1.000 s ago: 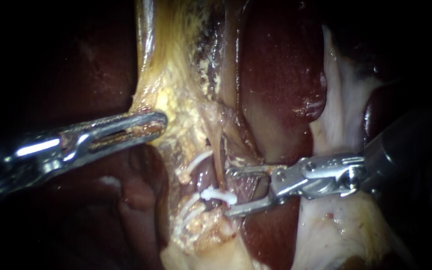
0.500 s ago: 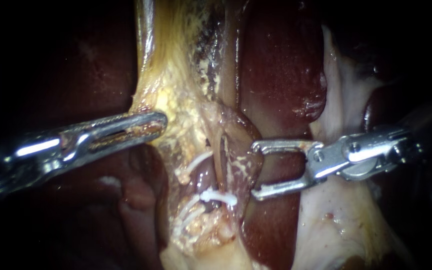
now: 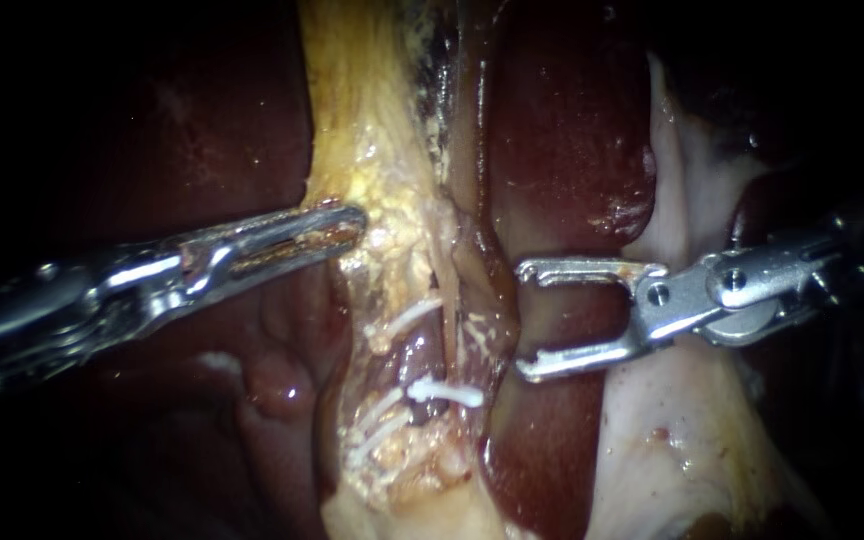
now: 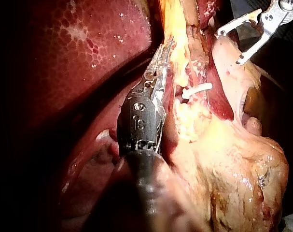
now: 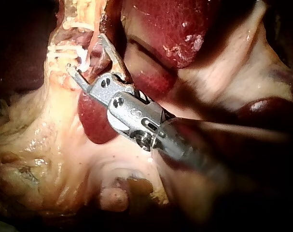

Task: Going back first clip right tube

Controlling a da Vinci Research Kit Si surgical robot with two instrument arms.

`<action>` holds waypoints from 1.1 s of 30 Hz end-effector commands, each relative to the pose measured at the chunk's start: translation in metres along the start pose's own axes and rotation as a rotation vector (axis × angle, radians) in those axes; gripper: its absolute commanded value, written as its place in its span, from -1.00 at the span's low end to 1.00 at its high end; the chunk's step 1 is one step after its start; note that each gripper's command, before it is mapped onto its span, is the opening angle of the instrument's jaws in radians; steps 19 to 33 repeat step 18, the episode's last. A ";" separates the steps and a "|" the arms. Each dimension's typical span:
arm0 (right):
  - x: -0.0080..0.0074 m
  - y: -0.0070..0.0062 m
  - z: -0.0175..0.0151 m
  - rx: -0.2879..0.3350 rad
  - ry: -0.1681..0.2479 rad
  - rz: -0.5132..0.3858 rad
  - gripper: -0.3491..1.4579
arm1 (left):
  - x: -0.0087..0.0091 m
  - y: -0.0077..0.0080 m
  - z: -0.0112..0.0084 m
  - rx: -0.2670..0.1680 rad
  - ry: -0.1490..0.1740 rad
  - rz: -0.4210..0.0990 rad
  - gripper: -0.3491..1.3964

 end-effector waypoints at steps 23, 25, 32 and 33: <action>0.0012 0.0003 -0.0013 0.000 0.015 -0.007 0.05 | 0.0008 -0.0019 0.0020 0.019 0.026 0.003 -1.00; 0.0012 0.0003 -0.0013 0.000 0.015 -0.007 0.05 | 0.0008 -0.0019 0.0020 0.019 0.026 0.003 -1.00; 0.0012 0.0003 -0.0013 0.000 0.015 -0.007 0.05 | 0.0008 -0.0019 0.0020 0.019 0.026 0.003 -1.00; 0.0012 0.0003 -0.0013 0.000 0.015 -0.007 0.05 | 0.0008 -0.0019 0.0020 0.019 0.026 0.003 -1.00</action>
